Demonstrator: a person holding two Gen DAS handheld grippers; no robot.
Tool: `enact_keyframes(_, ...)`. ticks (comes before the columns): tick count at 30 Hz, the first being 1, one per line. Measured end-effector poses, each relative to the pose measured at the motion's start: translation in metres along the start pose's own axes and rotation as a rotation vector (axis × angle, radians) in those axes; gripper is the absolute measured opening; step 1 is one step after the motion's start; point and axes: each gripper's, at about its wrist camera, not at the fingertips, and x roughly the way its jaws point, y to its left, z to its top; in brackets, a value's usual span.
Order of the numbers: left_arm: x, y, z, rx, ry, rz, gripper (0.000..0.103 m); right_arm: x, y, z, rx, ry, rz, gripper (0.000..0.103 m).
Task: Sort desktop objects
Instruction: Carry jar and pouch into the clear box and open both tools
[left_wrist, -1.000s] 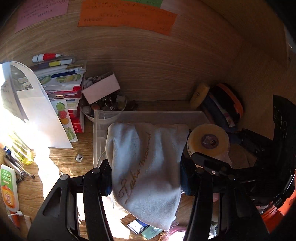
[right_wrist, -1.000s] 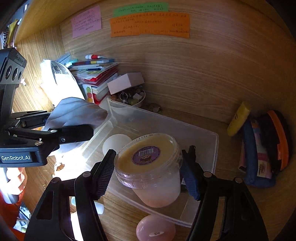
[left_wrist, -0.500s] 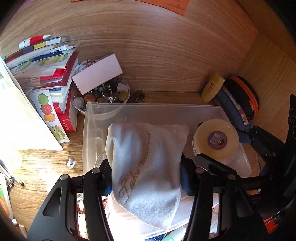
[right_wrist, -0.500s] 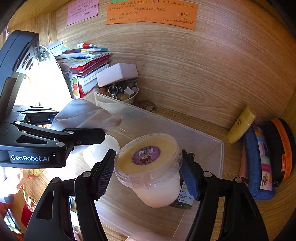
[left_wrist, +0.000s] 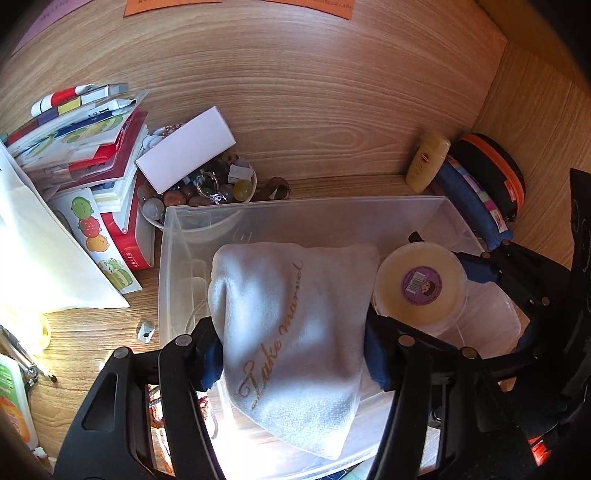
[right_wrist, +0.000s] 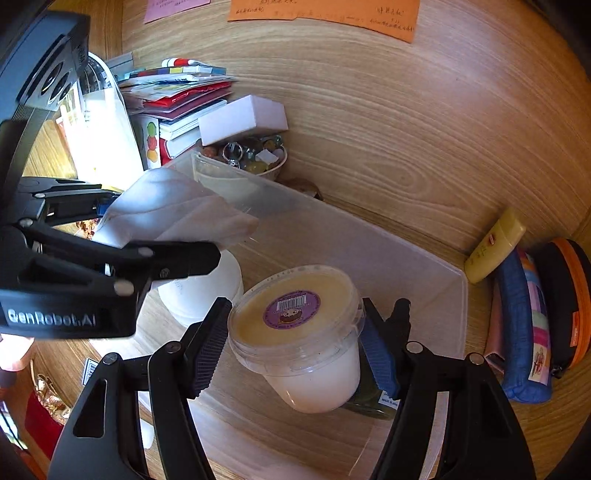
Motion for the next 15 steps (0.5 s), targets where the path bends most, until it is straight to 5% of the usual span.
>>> enact_keyframes(6,-0.001,0.006,-0.001,-0.029,0.009,-0.057,0.066,0.001,0.001,-0.001,0.0,0.009,0.004,0.066)
enact_keyframes(9,-0.005,0.007,-0.001,-0.033,0.003,-0.082,0.069,-0.005,0.005,-0.001,-0.015,-0.023,-0.048,0.083)
enact_keyframes(15,-0.019,-0.002,0.001,-0.013,-0.066,-0.083,0.079,-0.015,0.012,-0.001,-0.048,-0.064,-0.053,0.084)
